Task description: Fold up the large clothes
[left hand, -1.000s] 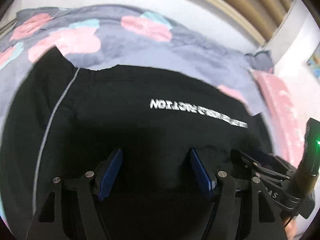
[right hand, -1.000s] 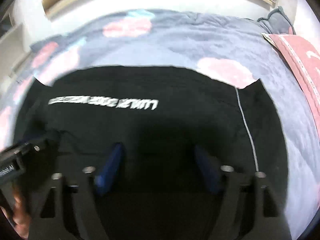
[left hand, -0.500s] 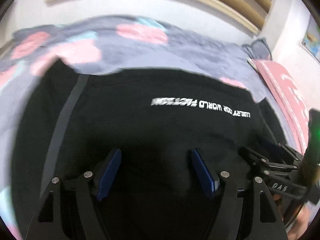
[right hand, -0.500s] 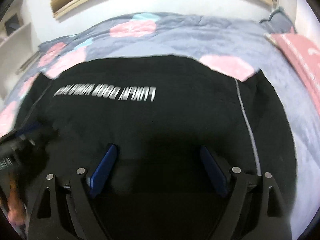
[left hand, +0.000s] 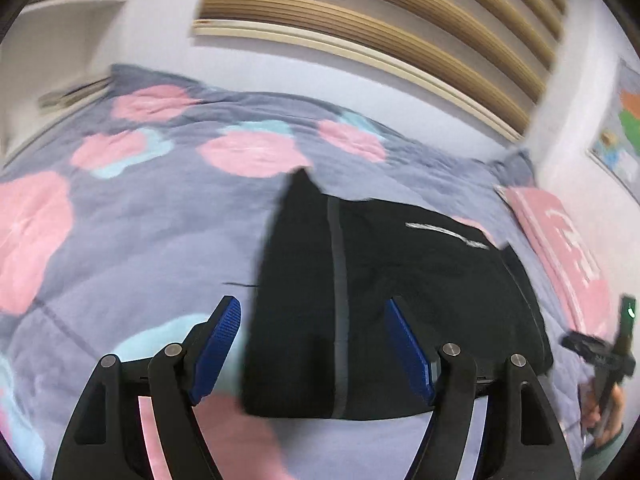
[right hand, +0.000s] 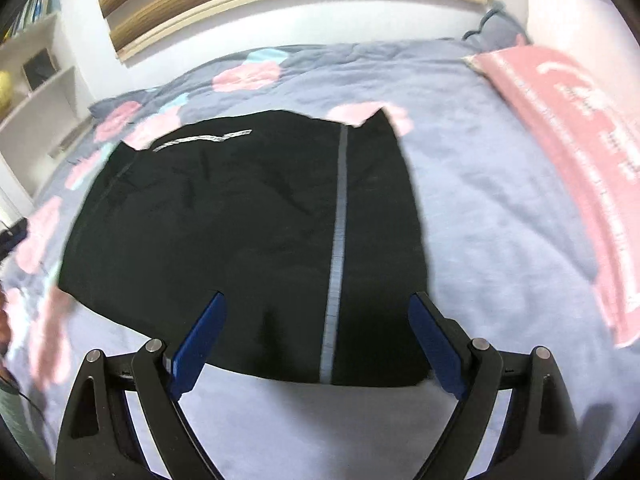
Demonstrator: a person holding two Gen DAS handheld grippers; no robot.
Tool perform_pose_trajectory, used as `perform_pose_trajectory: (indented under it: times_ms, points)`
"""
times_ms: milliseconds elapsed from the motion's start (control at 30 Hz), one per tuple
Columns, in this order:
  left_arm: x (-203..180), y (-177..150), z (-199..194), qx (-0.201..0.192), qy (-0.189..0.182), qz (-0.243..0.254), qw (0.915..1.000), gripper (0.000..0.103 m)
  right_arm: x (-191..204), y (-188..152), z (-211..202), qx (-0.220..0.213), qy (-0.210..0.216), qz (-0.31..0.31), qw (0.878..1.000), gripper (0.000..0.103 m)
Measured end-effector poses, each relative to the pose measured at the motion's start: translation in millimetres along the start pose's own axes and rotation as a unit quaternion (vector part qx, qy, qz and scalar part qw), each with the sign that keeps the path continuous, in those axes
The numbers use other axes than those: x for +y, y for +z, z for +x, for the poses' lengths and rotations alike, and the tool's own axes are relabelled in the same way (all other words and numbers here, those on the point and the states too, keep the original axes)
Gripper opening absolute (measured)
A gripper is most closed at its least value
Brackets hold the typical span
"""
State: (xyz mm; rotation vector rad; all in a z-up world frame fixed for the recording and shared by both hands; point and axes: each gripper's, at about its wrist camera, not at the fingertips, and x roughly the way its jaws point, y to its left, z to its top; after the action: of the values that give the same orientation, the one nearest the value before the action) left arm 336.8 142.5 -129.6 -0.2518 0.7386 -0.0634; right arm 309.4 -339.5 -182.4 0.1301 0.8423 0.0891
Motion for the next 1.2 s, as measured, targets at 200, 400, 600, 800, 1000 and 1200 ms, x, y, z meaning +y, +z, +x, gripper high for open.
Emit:
perform_pose_trajectory:
  times_ms: [200, 400, 600, 800, 1000, 1200]
  points:
    - [31.2, 0.4, 33.2, 0.023, 0.018, -0.029, 0.9991, 0.076, -41.2, 0.3, 19.6, 0.013, -0.030, 0.045, 0.998, 0.091]
    - [49.0, -2.2, 100.1, 0.061, -0.030, -0.079, 0.9946, 0.076, -66.8, -0.8, 56.0, 0.029, 0.003, 0.088, 0.996, 0.091]
    - [41.6, -6.1, 144.7, 0.115, -0.099, -0.081, 0.9850, 0.076, -86.8, 1.7, 93.4, 0.037, 0.067, 0.136, 0.988, 0.091]
    - [52.4, -12.9, 184.2, 0.190, -0.215, -0.176, 0.9417, 0.076, -108.6, 1.5, 123.3, 0.068, 0.150, 0.197, 0.967, 0.096]
    - [49.5, -10.8, 204.1, 0.202, -0.248, -0.220, 0.9215, 0.076, -121.0, 12.7, 144.1, 0.085, 0.218, 0.228, 0.945, 0.098]
    - [38.7, -5.5, 219.7, 0.215, -0.278, -0.244, 0.9036, 0.076, -111.5, 25.2, 161.8, 0.092, 0.275, 0.214, 0.933, 0.095]
